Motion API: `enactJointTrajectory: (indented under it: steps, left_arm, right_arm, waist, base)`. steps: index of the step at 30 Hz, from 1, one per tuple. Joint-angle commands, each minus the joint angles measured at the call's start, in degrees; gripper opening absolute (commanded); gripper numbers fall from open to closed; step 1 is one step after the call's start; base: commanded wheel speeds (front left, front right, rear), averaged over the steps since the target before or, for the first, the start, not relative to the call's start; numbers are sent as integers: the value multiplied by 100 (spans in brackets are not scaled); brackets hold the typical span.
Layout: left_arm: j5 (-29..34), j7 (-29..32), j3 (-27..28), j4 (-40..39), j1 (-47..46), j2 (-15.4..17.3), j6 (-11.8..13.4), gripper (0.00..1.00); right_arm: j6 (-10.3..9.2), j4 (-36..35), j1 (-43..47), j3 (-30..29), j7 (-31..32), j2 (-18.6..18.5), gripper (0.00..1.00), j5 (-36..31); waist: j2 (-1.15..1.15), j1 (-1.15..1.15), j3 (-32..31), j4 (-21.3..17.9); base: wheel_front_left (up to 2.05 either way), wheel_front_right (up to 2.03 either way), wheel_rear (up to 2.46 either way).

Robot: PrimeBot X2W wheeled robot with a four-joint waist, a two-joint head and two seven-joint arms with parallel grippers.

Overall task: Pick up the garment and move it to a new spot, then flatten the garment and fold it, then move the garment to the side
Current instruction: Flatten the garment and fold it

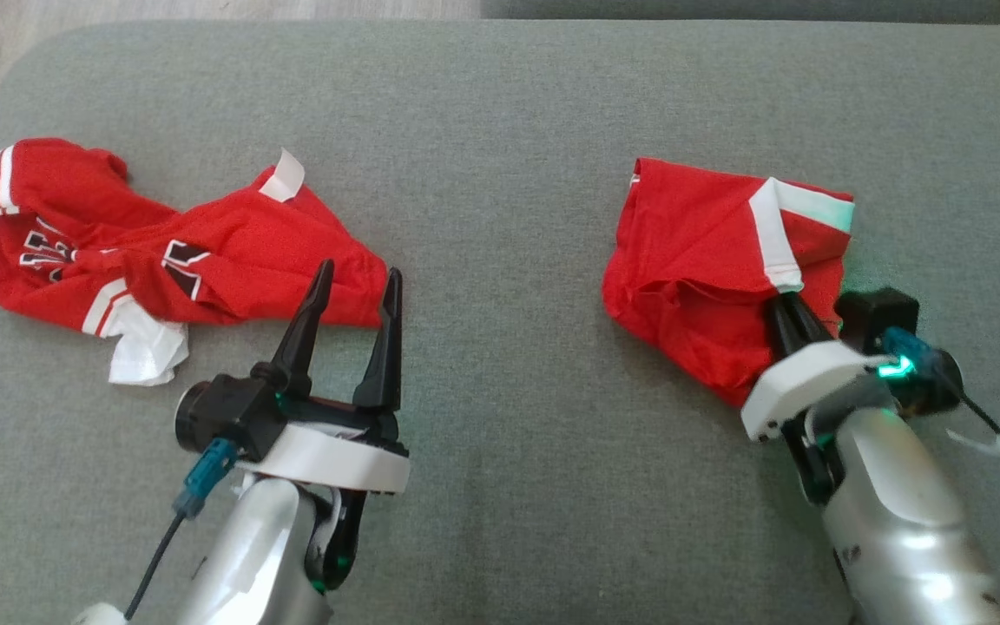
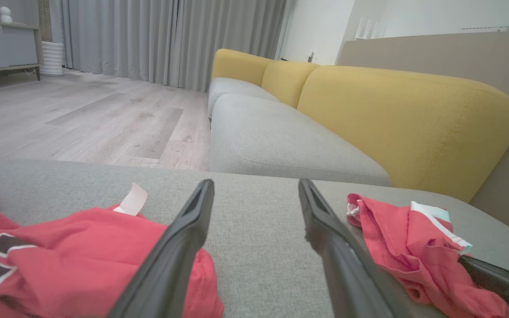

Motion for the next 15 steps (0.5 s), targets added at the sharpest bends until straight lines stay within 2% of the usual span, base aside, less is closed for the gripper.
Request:
enactJointTrajectory:
  steps: [1, 8, 15]
  left_arm:
    - [-37, -46, 136, -150, -247, 36, 19, 100]
    - [-160, -46, -19, -162, -266, 36, 68, 100]
    - [-259, -46, -112, -187, -295, 36, 115, 100]
  right_arm:
    - [-4, -122, -300, 234, -118, 37, 0, 110]
    - [-4, -136, -717, 494, -245, 37, 0, 250]
    - [-4, 190, -1310, 580, -117, 37, 0, 64]
  waist:
    - [0, -1, -15, 17]
    - [0, -1, -22, 202]
    - [0, -1, 139, 489]
  base:
    - [0, 0, 0]
    - [0, 0, 0]
    - [0, 0, 0]
